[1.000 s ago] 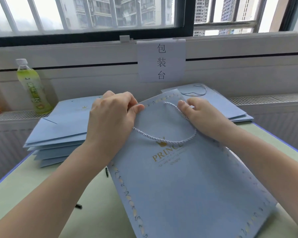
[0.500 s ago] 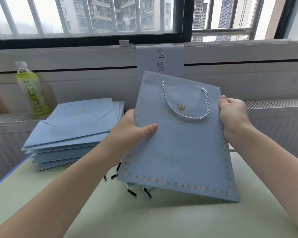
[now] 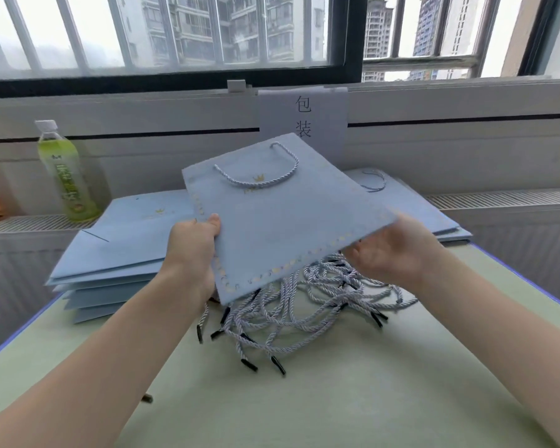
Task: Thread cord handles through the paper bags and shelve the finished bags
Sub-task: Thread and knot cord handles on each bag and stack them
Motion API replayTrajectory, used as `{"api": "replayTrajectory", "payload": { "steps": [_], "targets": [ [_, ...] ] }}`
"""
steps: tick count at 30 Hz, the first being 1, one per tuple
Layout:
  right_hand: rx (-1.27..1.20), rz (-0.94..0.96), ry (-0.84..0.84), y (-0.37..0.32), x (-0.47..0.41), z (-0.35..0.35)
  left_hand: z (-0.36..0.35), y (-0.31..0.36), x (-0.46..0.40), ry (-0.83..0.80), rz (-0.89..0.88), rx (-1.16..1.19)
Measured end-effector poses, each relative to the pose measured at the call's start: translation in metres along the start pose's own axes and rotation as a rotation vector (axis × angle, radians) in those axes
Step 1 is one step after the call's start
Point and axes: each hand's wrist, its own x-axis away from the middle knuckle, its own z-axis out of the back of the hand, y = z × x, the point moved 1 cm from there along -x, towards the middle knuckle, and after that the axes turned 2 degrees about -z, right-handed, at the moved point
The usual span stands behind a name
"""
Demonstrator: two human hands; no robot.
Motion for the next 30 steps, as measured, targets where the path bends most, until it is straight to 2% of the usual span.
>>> {"api": "replayTrajectory", "payload": {
  "steps": [3,6,10,13,15,18,23,26,30],
  "targets": [
    [-0.077,0.09,-0.133,0.006,0.001,-0.01,-0.001,0.002,0.002,0.078,-0.018,0.092],
    [0.134,0.138,-0.181,0.019,0.013,-0.031,-0.001,0.001,0.0,0.091,-0.029,0.159],
    [0.376,0.187,-0.077,0.046,0.011,-0.038,-0.004,-0.008,-0.004,-0.02,-0.026,0.009],
    [0.349,0.268,0.068,0.045,0.008,-0.033,-0.006,-0.009,-0.004,-0.128,-0.081,-0.069],
    [0.33,0.372,0.192,0.034,0.005,-0.028,-0.007,-0.009,-0.003,-0.208,-0.167,-0.185],
    [0.345,0.514,0.393,0.015,-0.001,-0.011,-0.012,-0.013,0.004,-0.278,-0.339,-0.486],
    [0.298,0.562,0.604,-0.012,-0.007,0.017,-0.012,-0.028,0.006,-0.345,-0.536,-0.875],
    [0.24,0.516,0.649,-0.018,-0.014,0.034,-0.012,-0.034,0.008,-0.368,-0.657,-1.034],
    [0.1,0.397,0.576,-0.022,-0.017,0.045,-0.012,-0.039,0.01,-0.403,-0.678,-1.172]
  ]
}}
